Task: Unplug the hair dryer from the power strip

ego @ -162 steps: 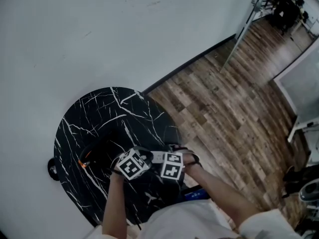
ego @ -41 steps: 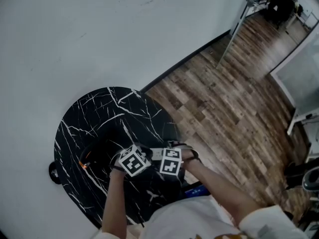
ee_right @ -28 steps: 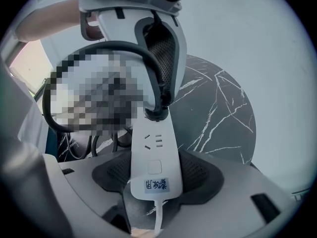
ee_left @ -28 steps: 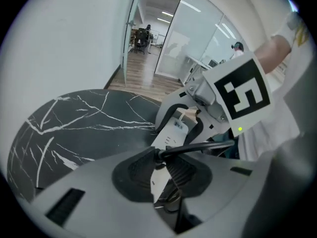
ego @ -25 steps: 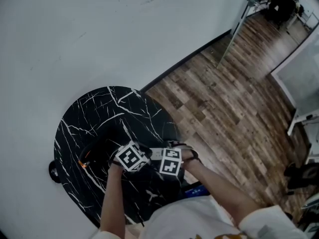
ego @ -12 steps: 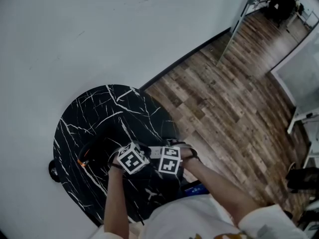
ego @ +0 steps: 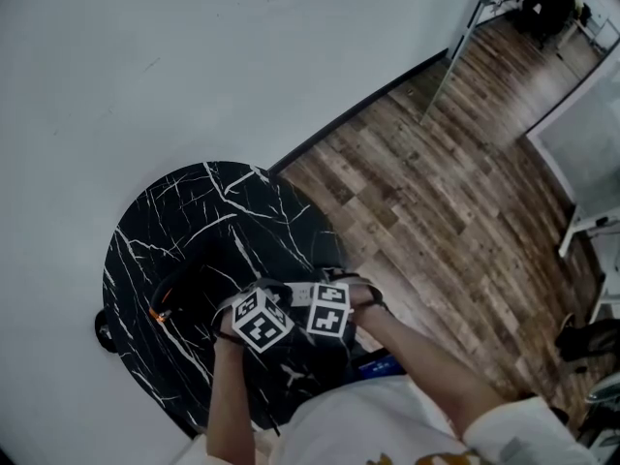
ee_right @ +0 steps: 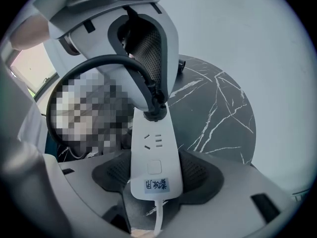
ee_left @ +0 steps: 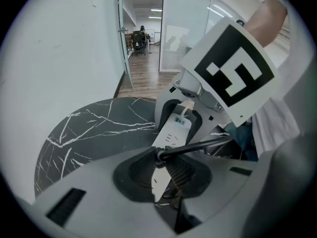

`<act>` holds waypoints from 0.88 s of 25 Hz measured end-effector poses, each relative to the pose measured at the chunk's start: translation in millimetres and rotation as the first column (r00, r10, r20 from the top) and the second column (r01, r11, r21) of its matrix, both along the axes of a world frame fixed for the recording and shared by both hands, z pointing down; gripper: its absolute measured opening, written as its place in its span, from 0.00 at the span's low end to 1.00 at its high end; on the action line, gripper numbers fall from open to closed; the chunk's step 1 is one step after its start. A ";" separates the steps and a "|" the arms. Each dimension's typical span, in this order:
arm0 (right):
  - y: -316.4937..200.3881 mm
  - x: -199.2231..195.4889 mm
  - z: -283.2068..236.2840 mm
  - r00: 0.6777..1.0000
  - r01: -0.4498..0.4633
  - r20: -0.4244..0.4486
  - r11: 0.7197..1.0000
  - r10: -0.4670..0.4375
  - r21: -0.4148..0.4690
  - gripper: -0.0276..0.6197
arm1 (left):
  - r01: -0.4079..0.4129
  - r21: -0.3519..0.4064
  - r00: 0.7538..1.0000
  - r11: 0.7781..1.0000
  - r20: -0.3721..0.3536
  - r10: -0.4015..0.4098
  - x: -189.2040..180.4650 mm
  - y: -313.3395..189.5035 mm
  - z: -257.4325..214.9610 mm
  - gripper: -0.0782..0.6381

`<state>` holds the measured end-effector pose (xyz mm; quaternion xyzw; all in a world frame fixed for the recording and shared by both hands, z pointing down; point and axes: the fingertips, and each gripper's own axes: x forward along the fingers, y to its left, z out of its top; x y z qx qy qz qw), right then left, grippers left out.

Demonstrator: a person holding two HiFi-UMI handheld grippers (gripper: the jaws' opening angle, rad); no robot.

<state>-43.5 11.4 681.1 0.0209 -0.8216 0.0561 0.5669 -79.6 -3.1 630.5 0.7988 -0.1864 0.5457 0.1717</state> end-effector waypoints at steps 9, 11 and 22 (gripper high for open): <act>-0.6 0.7 0.5 1.000 -0.012 -0.002 1.000 0.012 -0.008 0.46 | -0.049 -0.101 0.999 0.994 -0.029 0.046 -0.2 -10.6 -4.1 0.19; -0.8 0.2 0.6 1.000 -0.010 0.001 1.000 0.010 -0.007 0.46 | -0.040 -0.072 0.999 0.997 -0.008 0.039 -1.2 -4.4 -0.2 0.19; -0.4 -0.8 1.0 1.000 -0.007 0.000 1.000 0.007 -0.007 0.46 | -0.040 0.021 0.999 0.999 0.033 0.039 -1.9 -2.5 -1.1 0.19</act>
